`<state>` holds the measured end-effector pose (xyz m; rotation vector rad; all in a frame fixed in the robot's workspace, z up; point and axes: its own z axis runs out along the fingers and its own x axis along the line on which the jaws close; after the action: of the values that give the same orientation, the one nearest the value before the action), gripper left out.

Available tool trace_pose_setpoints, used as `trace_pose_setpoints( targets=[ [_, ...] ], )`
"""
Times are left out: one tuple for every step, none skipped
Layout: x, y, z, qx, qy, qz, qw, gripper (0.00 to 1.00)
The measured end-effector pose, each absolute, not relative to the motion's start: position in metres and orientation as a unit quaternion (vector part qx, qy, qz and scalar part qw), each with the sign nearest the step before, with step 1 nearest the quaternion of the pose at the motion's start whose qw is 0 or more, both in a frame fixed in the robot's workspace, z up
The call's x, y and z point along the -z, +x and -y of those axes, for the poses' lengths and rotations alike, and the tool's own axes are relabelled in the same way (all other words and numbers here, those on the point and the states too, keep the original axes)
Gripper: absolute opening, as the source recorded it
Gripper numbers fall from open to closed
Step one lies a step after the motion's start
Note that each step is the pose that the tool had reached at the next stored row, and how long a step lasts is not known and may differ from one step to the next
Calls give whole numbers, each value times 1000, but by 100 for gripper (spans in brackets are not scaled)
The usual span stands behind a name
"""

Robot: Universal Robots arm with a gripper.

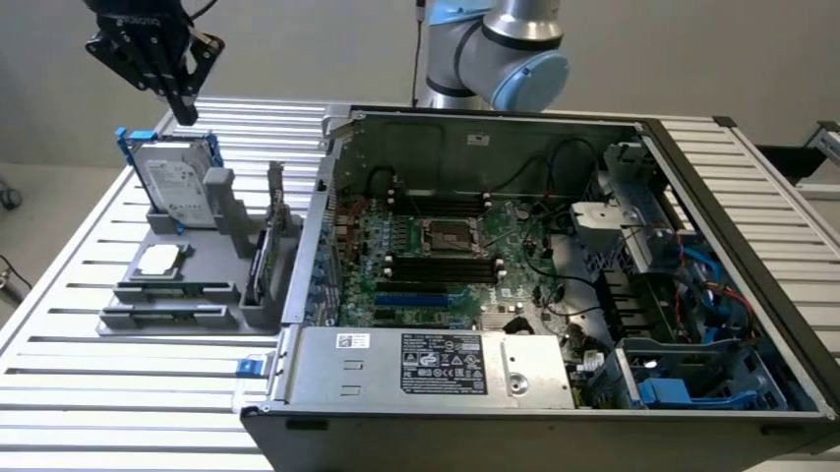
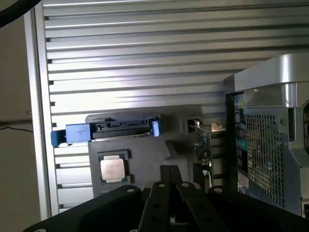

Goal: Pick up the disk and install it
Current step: 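Reach for the disk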

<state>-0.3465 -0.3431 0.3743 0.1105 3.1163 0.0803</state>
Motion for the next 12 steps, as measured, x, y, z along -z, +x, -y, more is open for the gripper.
trace_pose_setpoints(
  targets=[
    [-374, -351, 341, -26, 35, -999, 11, 11],
    [-373, -355, 339, -26, 35, -999, 11, 11],
    [-373, -360, 337, -26, 35, -999, 11, 11],
    [-372, -365, 335, -26, 35, -999, 11, 11],
    [-371, -369, 333, -26, 35, -999, 11, 11],
    [-370, -374, 332, -26, 35, -999, 11, 11],
    [-369, -378, 330, -26, 35, -999, 11, 11],
    [-368, -383, 328, -26, 35, -999, 11, 11],
    [-367, -387, 326, -26, 35, -999, 11, 11],
    [-366, -392, 325, -25, 35, -999, 11, 11],
    [-365, -396, 323, -25, 35, -999, 11, 11],
    [-364, -401, 321, -25, 35, -999, 11, 11]
  ],
)
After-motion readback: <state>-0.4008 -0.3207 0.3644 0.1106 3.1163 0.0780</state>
